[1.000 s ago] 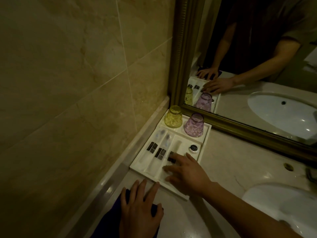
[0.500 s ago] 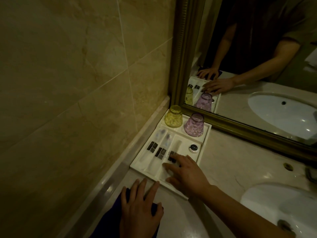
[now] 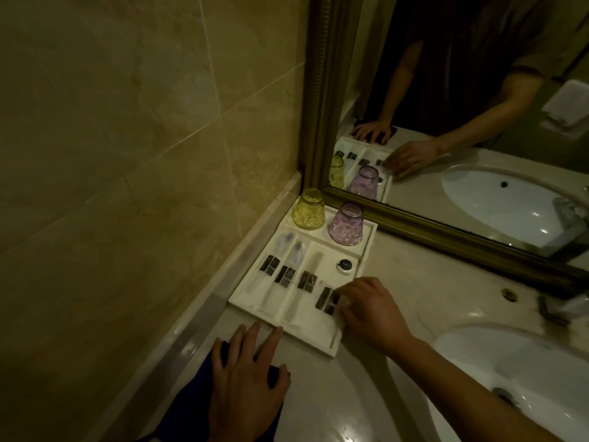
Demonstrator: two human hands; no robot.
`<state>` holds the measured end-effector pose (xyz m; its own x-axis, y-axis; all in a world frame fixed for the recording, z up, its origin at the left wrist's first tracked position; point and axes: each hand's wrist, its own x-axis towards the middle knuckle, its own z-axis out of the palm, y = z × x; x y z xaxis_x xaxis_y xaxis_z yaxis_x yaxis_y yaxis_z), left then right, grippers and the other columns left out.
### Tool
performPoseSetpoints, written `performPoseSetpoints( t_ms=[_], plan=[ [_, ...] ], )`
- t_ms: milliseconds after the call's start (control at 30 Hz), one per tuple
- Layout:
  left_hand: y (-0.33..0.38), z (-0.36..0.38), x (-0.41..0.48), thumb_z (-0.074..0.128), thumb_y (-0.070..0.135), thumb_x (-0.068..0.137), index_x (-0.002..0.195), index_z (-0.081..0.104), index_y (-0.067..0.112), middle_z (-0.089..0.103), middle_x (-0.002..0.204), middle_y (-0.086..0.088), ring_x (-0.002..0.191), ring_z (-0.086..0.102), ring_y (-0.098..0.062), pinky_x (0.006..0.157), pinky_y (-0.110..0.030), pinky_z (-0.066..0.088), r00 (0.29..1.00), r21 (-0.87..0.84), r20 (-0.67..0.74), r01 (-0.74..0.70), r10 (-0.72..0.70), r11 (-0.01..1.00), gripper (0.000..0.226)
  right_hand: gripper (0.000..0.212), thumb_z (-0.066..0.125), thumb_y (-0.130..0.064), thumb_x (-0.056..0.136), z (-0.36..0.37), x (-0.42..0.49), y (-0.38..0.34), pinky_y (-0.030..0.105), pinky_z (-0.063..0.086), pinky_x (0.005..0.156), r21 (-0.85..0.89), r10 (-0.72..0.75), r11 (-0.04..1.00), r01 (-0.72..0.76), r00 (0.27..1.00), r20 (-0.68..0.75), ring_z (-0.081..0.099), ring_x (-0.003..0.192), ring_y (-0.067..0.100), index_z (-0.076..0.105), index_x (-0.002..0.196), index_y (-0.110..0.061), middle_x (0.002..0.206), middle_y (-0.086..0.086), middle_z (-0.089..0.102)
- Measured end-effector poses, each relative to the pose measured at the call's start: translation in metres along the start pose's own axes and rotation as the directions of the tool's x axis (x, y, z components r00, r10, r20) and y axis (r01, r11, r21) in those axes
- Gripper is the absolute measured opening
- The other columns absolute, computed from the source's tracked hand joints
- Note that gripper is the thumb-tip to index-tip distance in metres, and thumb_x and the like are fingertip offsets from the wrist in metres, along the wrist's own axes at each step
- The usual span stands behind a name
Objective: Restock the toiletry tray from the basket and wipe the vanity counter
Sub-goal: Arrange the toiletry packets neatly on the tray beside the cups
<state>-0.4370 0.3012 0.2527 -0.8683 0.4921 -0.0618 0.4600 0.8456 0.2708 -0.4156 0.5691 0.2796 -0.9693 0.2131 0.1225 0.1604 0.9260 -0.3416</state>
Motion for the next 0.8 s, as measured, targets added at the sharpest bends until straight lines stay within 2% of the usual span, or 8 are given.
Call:
performPoseSetpoints(
  t_ms=[67,167,233,367,500,667,800],
  plan=[
    [0.001,0.000,0.000,0.057,0.052,0.071,0.136,0.051,0.043,0.058,0.136,-0.001,0.129,0.049,-0.026,0.106,-0.060,0.031,1.000,-0.003,0.000,0.002,-0.002,1.000,0.065,0.036,0.061,-0.042,0.084,0.001,-0.006,-0.003,0.029,0.043,0.092,-0.026,-0.045,0.999,0.047,0.998,0.048,0.050,0.112,0.018,0.066,0.118,-0.028,0.116,-0.008,0.065],
    [0.001,-0.002,0.000,0.052,0.052,0.072,0.135,0.051,0.043,0.059,0.135,-0.001,0.129,0.050,-0.026,0.105,-0.060,0.032,1.000,-0.006,-0.001,0.001,-0.001,1.000,0.064,0.056,0.063,-0.050,0.081,0.003,-0.008,-0.008,0.030,0.040,0.100,-0.037,-0.005,0.999,0.009,0.996,0.087,0.044,0.122,0.018,0.057,0.132,-0.030,0.132,-0.005,0.056],
    [0.001,-0.002,0.000,0.051,0.053,0.073,0.136,0.051,0.042,0.059,0.135,-0.001,0.129,0.050,-0.026,0.105,-0.060,0.033,1.000,0.008,0.002,-0.001,0.001,1.000,0.064,0.060,0.062,-0.051,0.081,0.005,-0.007,-0.011,0.031,0.037,0.104,-0.042,0.018,0.999,-0.014,0.995,0.094,0.039,0.127,0.018,0.053,0.136,-0.030,0.138,-0.005,0.051],
    [0.002,-0.002,0.000,0.055,0.054,0.072,0.136,0.050,0.043,0.058,0.136,-0.001,0.130,0.049,-0.026,0.105,-0.061,0.033,1.000,0.012,0.010,0.009,-0.010,1.000,0.065,0.049,0.063,-0.048,0.082,0.004,-0.004,-0.015,0.028,0.036,0.103,-0.037,0.006,0.999,-0.002,0.995,0.097,0.039,0.123,0.015,0.061,0.128,-0.031,0.131,-0.009,0.056],
    [0.003,-0.004,0.000,0.047,0.056,0.073,0.136,0.051,0.042,0.059,0.136,-0.001,0.128,0.051,-0.026,0.104,-0.061,0.035,1.000,0.014,0.014,0.014,-0.014,1.000,0.065,0.040,0.062,-0.044,0.084,0.005,-0.006,-0.014,0.027,0.035,0.102,0.018,-0.036,0.999,0.034,0.992,0.121,0.039,0.123,0.013,0.064,0.122,-0.034,0.131,-0.011,0.054],
    [0.003,-0.003,0.000,0.046,0.056,0.072,0.135,0.052,0.041,0.059,0.135,-0.002,0.127,0.051,-0.028,0.105,-0.060,0.031,1.000,-0.003,0.012,0.009,-0.009,1.000,0.065,0.035,0.062,-0.036,0.087,0.005,0.002,-0.010,0.032,0.035,0.105,0.034,-0.004,0.999,0.000,0.993,0.118,0.039,0.128,0.018,0.063,0.122,-0.033,0.139,-0.003,0.049],
    [0.002,-0.003,0.000,0.049,0.056,0.071,0.136,0.049,0.043,0.058,0.136,-0.001,0.129,0.049,-0.026,0.107,-0.056,0.023,1.000,-0.024,0.028,0.009,-0.008,1.000,0.067,0.027,0.059,-0.024,0.090,0.009,0.008,-0.007,0.028,0.038,0.096,-0.004,-0.016,1.000,0.016,0.998,0.059,0.046,0.115,0.019,0.068,0.116,-0.028,0.124,-0.003,0.061]
  ],
)
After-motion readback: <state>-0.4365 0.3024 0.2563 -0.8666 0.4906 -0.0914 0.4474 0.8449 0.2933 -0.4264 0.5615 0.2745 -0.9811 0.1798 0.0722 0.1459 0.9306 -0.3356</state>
